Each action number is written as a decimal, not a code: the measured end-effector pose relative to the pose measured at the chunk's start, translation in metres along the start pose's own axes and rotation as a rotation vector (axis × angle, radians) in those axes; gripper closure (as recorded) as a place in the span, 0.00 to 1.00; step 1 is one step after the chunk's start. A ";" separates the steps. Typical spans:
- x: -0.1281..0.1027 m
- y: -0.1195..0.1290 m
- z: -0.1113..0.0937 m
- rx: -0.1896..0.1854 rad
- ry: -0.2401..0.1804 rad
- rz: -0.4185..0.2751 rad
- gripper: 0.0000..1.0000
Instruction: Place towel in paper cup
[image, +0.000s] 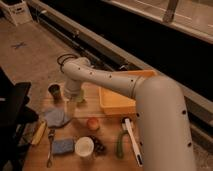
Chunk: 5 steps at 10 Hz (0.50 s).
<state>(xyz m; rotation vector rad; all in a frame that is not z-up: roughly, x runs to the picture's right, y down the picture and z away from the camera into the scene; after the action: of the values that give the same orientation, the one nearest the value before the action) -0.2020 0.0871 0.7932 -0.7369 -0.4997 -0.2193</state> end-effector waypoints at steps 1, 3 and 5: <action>0.000 -0.001 0.000 0.000 -0.002 -0.003 0.20; -0.015 -0.005 0.016 -0.016 -0.005 -0.050 0.20; -0.041 -0.013 0.039 -0.039 -0.006 -0.109 0.20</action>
<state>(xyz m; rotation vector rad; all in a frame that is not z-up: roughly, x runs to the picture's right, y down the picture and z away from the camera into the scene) -0.2558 0.1056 0.8046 -0.7489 -0.5426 -0.3290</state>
